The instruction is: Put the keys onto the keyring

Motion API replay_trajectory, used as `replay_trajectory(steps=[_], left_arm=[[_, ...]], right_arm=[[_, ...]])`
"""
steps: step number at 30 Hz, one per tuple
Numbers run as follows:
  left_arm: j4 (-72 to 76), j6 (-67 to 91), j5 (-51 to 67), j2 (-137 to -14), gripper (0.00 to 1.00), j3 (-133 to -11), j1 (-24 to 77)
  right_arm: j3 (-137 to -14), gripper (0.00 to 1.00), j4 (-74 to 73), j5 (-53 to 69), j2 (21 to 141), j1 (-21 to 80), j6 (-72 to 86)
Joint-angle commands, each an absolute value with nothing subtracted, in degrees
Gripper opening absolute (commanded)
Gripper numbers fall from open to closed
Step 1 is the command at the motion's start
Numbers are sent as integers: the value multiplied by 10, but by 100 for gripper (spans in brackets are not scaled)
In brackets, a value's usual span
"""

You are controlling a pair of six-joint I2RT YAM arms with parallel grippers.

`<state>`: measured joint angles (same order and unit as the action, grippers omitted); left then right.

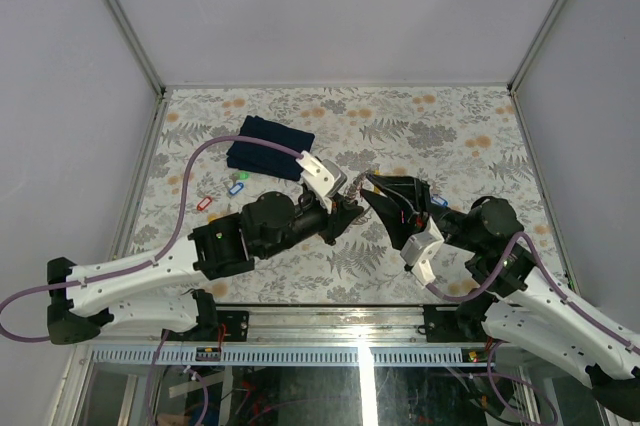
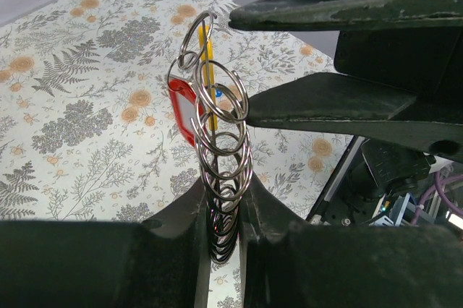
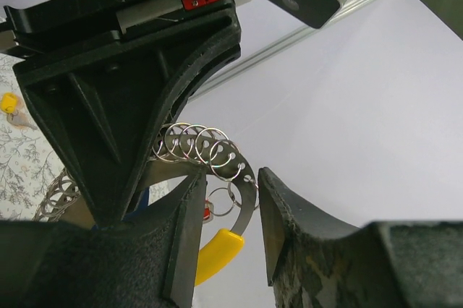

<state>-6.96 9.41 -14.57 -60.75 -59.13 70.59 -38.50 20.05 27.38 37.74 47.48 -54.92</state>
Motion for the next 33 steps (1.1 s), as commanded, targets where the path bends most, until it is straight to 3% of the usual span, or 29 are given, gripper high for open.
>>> replay_trajectory(steps=[1,21,33], left_arm=[[-20,99,-154,-608,0,-610,708],[-26,96,-150,-610,0,-610,708],[-28,93,-149,-611,0,-610,708]], right_arm=[[-403,41,236,295,379,476,-562],[-416,28,194,297,389,479,-591],[-417,6,199,291,385,479,-577]])
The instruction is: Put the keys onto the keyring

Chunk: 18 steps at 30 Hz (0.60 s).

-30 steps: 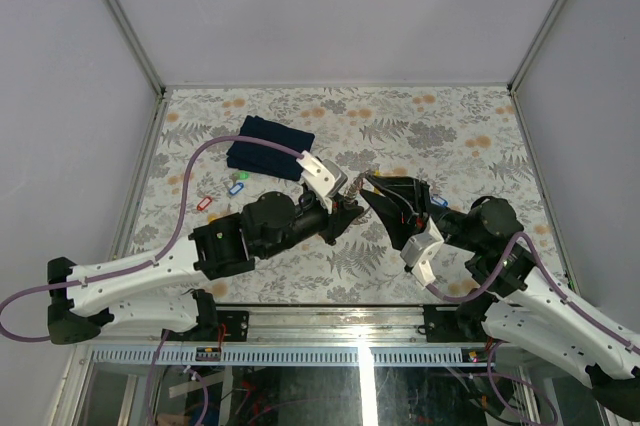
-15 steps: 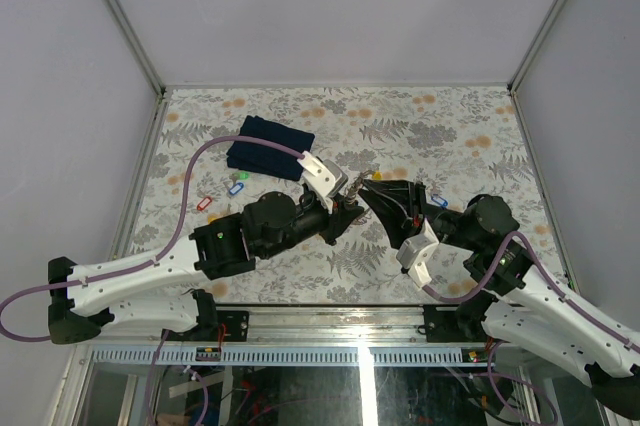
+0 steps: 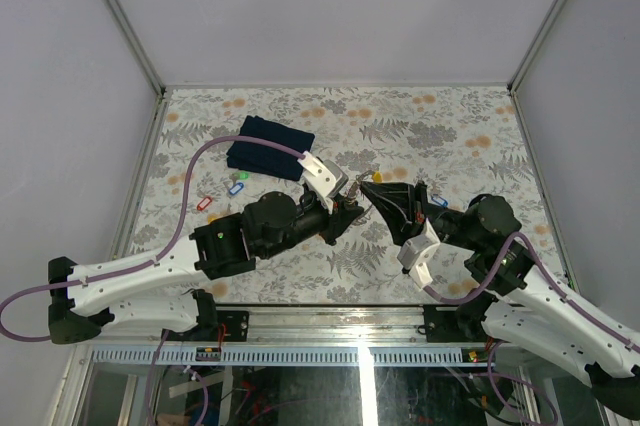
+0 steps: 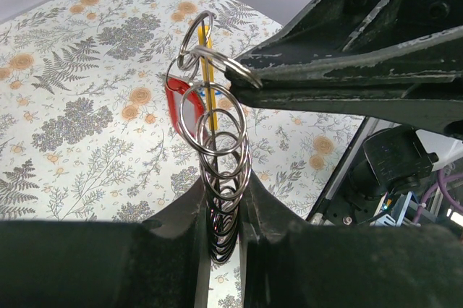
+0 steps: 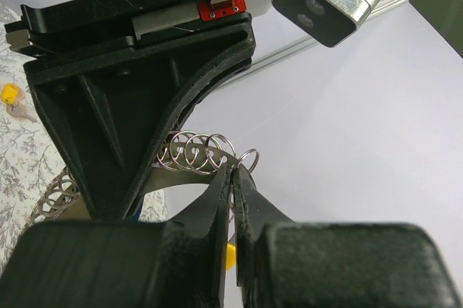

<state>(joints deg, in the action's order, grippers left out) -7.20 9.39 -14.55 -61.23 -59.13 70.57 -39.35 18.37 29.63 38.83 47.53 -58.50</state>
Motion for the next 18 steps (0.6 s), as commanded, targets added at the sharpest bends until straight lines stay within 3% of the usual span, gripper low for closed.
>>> replay_trajectory(steps=[1,18], left_arm=[[-28,93,-149,-610,0,-610,709],[-21,78,-144,-612,0,-606,709]], right_arm=[[-417,6,199,290,383,479,-564],[-397,0,290,209,372,479,-341]])
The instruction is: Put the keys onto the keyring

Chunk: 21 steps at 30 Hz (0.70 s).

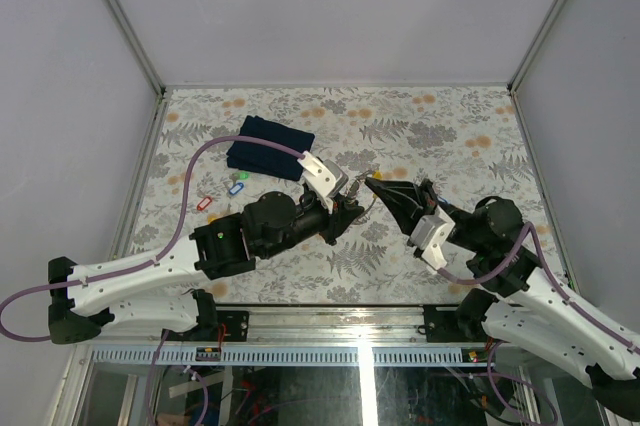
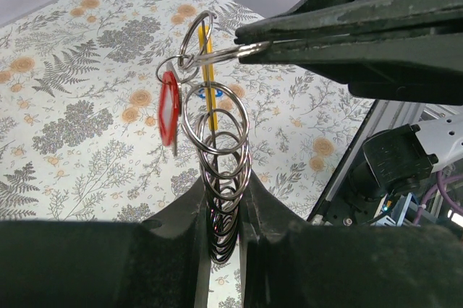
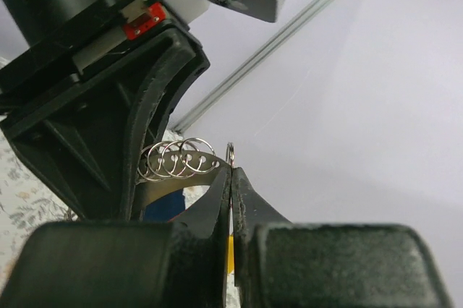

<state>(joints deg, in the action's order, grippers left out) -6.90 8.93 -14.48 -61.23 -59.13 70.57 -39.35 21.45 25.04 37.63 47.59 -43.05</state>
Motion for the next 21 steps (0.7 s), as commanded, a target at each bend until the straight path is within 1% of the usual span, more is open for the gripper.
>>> replay_trajectory(steps=[1,6,15,21], left_arm=[[-20,77,-142,-611,0,-605,708],[-12,72,-140,-607,0,-600,709],[-20,69,-143,-607,0,-605,709],[-24,67,-149,-604,0,-605,709]], right_arm=[[-393,0,300,208,373,479,-325],[-379,0,335,214,371,479,-267],[-368,0,305,221,372,479,-289],[-351,1,320,209,366,479,-287]])
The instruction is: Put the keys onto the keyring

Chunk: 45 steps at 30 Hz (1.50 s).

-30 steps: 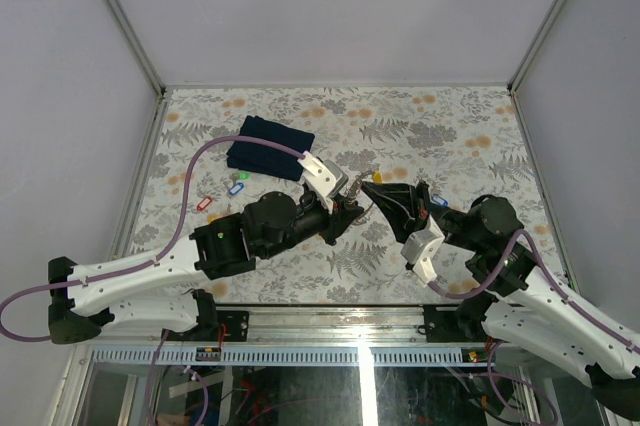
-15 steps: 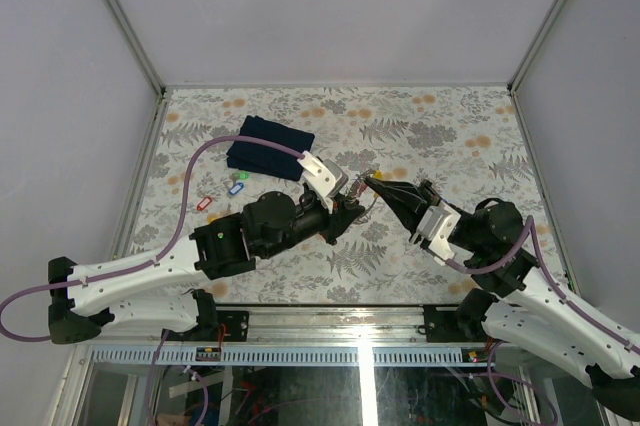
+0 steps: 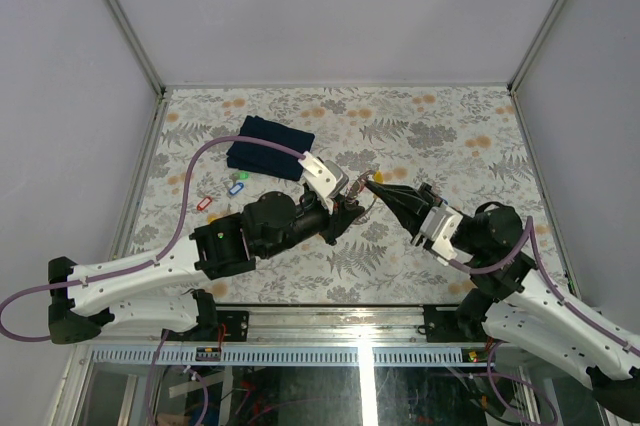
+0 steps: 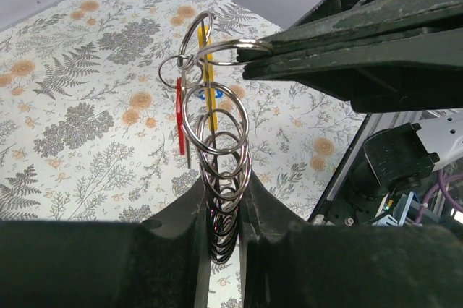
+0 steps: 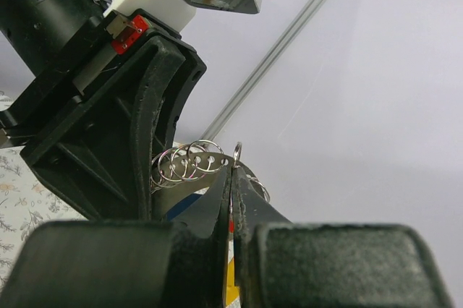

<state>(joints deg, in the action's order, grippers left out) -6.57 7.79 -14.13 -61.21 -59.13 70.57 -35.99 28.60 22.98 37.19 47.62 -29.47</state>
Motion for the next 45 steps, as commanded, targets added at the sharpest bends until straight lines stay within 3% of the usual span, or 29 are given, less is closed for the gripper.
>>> replay_trajectory(steps=[1,10,31,37,45], left_arm=[[-25,67,-149,-604,0,-605,709],[-21,65,-151,-604,0,-606,709],[-26,68,-147,-608,0,-608,709],[-27,68,-145,-609,0,-608,709],[-26,68,-143,-612,0,-608,709]], right_arm=[[-350,2,322,207,365,479,-287],[-347,12,367,199,382,479,-278],[-347,20,381,210,390,479,-270],[-349,28,376,218,390,479,-276],[-351,31,373,223,386,479,-283]])
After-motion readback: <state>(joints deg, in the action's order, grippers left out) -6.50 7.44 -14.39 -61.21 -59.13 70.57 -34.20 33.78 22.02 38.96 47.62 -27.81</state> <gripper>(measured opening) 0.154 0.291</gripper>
